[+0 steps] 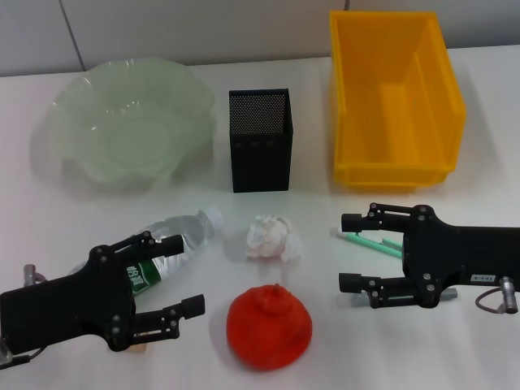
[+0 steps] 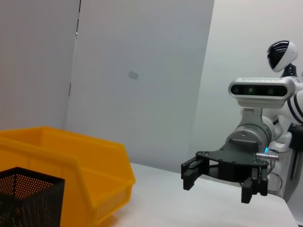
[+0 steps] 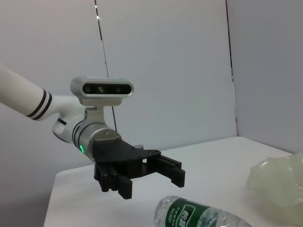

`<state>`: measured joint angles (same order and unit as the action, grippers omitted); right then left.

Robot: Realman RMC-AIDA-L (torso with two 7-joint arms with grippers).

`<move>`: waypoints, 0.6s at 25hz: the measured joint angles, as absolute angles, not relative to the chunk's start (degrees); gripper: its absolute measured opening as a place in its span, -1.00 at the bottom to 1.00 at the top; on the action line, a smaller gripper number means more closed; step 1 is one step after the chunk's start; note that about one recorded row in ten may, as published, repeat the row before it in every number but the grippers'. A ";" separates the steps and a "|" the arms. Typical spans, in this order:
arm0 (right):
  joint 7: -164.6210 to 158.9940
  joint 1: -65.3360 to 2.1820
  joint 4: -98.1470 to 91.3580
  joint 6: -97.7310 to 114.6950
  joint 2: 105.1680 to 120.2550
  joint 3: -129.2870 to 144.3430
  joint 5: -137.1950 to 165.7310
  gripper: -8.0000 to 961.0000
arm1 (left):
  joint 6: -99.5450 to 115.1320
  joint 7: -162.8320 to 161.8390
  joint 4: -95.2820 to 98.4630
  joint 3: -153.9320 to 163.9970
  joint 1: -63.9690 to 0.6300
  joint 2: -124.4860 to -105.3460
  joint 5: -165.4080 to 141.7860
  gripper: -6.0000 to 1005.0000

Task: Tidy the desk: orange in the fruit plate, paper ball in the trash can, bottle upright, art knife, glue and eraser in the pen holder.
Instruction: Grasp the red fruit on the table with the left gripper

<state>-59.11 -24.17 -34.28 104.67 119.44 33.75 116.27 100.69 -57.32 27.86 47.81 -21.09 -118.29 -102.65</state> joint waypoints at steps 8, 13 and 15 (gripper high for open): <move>-58.48 -24.17 -34.28 104.67 119.44 33.60 116.27 0.65 | 101.15 -57.30 27.81 47.81 -21.09 -118.31 -102.65 0.68; -58.19 -24.17 -34.28 104.61 119.44 33.28 116.27 0.65 | 101.48 -57.03 27.71 47.81 -21.04 -118.39 -102.65 0.68; -57.70 -23.75 -34.14 103.81 119.43 31.68 116.19 0.65 | 101.94 -56.18 27.69 48.32 -21.06 -118.55 -102.62 0.68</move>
<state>-57.70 -23.75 -34.14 103.81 119.43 31.68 116.19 101.94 -56.18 27.69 48.32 -21.06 -118.55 -102.62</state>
